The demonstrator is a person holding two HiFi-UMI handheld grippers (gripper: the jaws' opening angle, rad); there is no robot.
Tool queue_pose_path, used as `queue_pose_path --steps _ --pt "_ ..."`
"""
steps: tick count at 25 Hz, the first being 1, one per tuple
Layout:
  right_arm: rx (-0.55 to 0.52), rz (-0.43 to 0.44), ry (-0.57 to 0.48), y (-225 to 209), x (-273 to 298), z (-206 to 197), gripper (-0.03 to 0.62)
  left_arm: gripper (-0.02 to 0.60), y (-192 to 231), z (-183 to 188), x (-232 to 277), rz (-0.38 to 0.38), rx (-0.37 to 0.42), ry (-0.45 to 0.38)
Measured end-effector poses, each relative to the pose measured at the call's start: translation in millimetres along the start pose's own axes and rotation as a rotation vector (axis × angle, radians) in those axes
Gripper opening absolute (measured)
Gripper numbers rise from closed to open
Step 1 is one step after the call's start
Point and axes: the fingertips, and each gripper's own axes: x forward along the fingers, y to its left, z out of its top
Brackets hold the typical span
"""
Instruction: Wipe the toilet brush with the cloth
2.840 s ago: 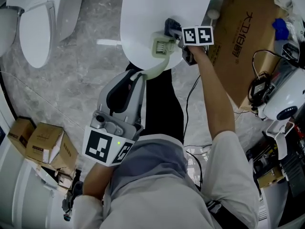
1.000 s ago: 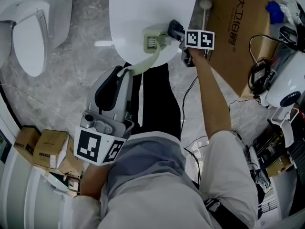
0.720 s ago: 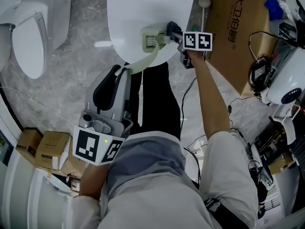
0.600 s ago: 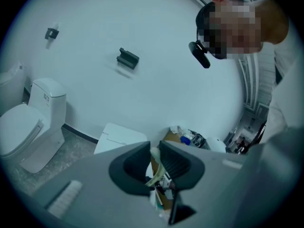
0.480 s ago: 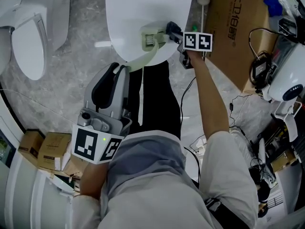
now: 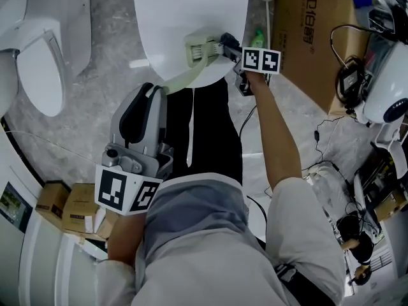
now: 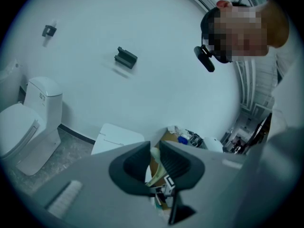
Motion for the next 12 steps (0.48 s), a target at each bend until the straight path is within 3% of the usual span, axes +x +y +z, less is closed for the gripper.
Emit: queue_pose_path --steps 12 --pt "0.136 0.011 -0.08 -4 -3 -23 0.094 0.0 -2 -1 2 -0.033 0.019 0.014"
